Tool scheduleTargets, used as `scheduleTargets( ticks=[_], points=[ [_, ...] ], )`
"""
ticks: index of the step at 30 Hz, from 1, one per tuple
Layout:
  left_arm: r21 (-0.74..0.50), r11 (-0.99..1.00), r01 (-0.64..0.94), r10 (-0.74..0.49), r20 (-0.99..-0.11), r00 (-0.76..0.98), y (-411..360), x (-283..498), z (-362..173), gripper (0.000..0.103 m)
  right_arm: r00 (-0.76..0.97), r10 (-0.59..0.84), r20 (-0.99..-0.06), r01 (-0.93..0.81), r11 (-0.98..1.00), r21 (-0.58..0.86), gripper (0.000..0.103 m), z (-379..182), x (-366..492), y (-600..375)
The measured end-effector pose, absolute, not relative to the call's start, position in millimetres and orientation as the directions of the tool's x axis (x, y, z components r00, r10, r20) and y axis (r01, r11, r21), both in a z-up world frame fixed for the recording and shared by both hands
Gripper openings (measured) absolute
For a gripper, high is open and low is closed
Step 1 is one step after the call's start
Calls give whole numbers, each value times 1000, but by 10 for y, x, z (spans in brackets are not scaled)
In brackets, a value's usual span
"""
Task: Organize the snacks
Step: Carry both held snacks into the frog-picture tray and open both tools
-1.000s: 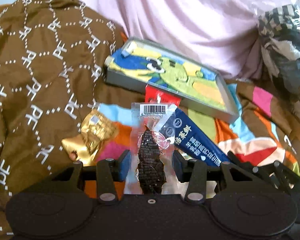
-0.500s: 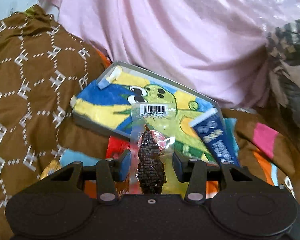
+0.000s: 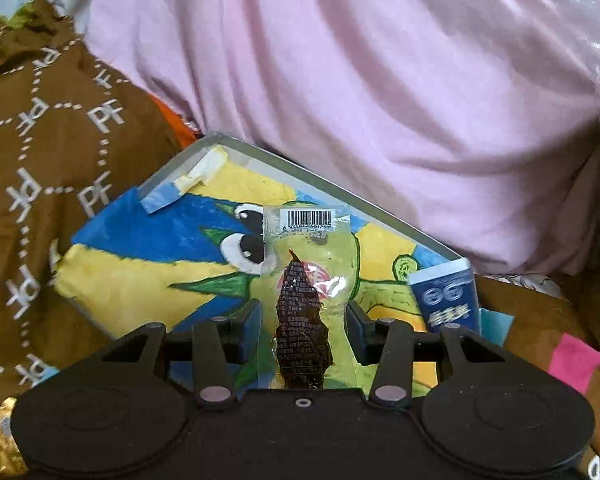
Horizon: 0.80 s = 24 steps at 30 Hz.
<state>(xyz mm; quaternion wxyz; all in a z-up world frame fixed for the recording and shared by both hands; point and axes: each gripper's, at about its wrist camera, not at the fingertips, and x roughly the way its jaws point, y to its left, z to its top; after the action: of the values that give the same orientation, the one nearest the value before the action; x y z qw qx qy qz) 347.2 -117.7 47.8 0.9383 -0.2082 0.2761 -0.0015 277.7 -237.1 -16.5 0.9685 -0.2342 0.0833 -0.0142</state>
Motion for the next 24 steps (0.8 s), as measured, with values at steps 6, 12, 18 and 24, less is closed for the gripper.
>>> scheduleTargets(
  ticks=[6,12,18,24],
  points=[
    [-360,928,-94,-134,-560,818,-1333,3732,308,47,967,-41,-251,-72,903,-424,29,-302,2976,-2480],
    [-433,890,-143,-171,-607,776,-1225,3896,106,47,966,-29,-256,-79,913,-400,29,-320,2994,-2506],
    [-450,878,-166,-170,-615,770,-1109,3902,37,62,970,-26,-241,-71,919,-387,42,-275,3008,-2539],
    [-467,870,-156,-169,-582,796,-1013,3733,160,84,974,1,-226,-78,941,-328,74,-212,2919,-2616]
  ],
)
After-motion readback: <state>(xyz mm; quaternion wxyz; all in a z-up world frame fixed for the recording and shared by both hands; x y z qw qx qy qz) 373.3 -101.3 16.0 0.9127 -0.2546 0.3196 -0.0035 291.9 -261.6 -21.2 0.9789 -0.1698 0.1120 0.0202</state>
